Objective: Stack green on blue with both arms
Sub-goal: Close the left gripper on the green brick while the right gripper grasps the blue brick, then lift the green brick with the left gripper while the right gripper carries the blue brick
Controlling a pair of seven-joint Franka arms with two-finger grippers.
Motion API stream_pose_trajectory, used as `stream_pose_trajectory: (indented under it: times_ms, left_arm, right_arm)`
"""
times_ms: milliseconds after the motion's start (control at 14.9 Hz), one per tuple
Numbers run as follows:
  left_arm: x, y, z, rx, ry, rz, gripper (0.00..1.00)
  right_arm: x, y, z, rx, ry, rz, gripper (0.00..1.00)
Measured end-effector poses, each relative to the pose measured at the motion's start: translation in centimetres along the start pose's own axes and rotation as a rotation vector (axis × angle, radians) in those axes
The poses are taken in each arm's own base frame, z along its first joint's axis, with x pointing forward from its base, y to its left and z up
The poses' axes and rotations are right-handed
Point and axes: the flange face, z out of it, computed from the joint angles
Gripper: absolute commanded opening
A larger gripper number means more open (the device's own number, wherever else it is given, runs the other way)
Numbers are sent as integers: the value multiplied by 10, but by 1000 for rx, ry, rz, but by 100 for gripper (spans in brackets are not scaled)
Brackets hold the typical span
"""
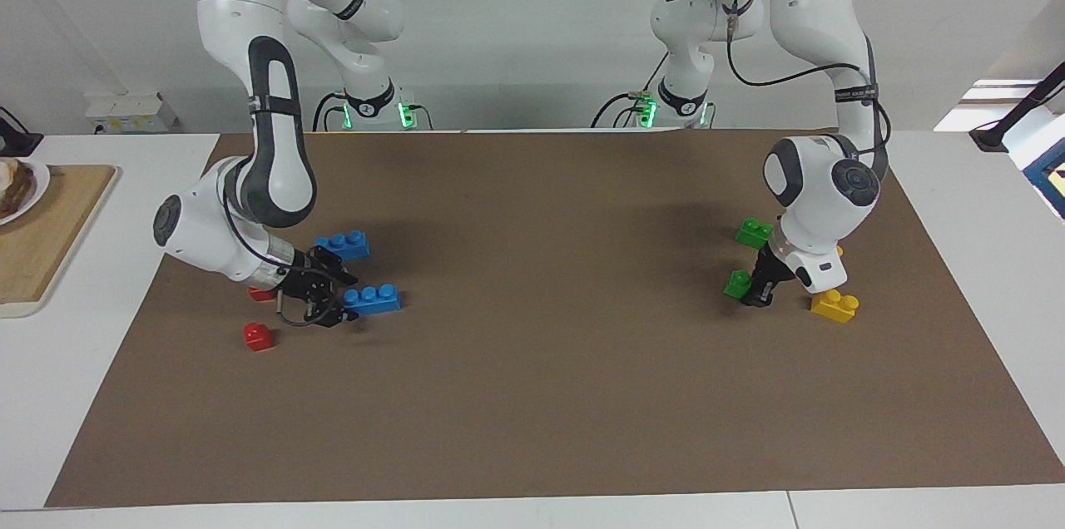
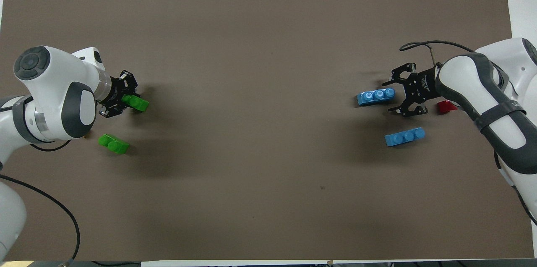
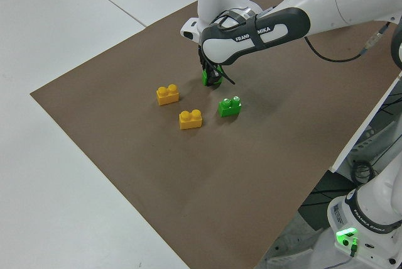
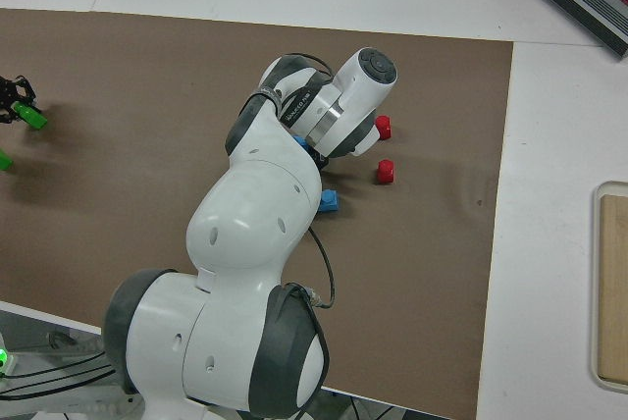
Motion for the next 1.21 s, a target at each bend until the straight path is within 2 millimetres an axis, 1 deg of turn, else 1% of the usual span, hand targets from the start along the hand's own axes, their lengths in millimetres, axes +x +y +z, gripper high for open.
stream_pose_trajectory:
  times_ms: [67, 134, 201, 268, 402, 469, 603, 669, 736, 803, 870, 1004, 1071, 1138, 1205]
  left_arm:
    - [1, 3, -9, -2, 0, 1, 0]
    - [1, 6, -21, -4, 0, 3, 0]
    - [2, 8, -39, -7, 1, 4, 0]
    - [2, 8, -57, -12, 3, 2, 0]
    - [-3, 7, -95, -28, 11, -43, 0]
    - [-6, 5, -110, -37, 14, -88, 0]
    - [-13, 3, -131, -48, 16, -173, 0]
    - [-17, 3, -139, -42, 12, -207, 0]
    - [-23, 3, -145, -30, 5, -232, 0]
    - [-29, 5, -150, -17, -2, -253, 0]
    - [-35, 9, -155, -6, -7, -275, 0]
    - [-50, 15, -162, 12, -16, -323, 0]
    - [-57, 19, -163, 15, -18, -350, 0]
    - [-63, 22, -165, 14, -19, -374, 0]
    - [-67, 24, -166, 13, -18, -393, 0]
  right_arm:
    - [0, 0, 0, 0, 0, 0, 66]
    - [0, 0, 0, -1, 0, 0, 53]
    - [0, 1, 1, -2, -1, 1, 17]
    - [1, 1, 2, -4, -1, 2, 0]
    - [2, 2, 2, -4, -1, -9, 0]
    - [2, 2, 2, -4, -2, -25, 0]
    - [2, 2, 1, -2, -4, -33, 0]
    - [-1, 0, -1, 4, -12, -22, 0]
    - [-9, -4, -5, 11, -26, 1, 0]
    - [-23, -10, -13, 14, -38, 18, 0]
    - [-43, -17, -22, 20, -44, 28, 0]
    - [-96, -27, -39, 40, -58, 61, 0]
    - [-126, -30, -42, 47, -72, 82, 0]
    - [-157, -31, -39, 45, -80, 99, 0]
    - [-186, -32, -32, 46, -78, 113, 0]
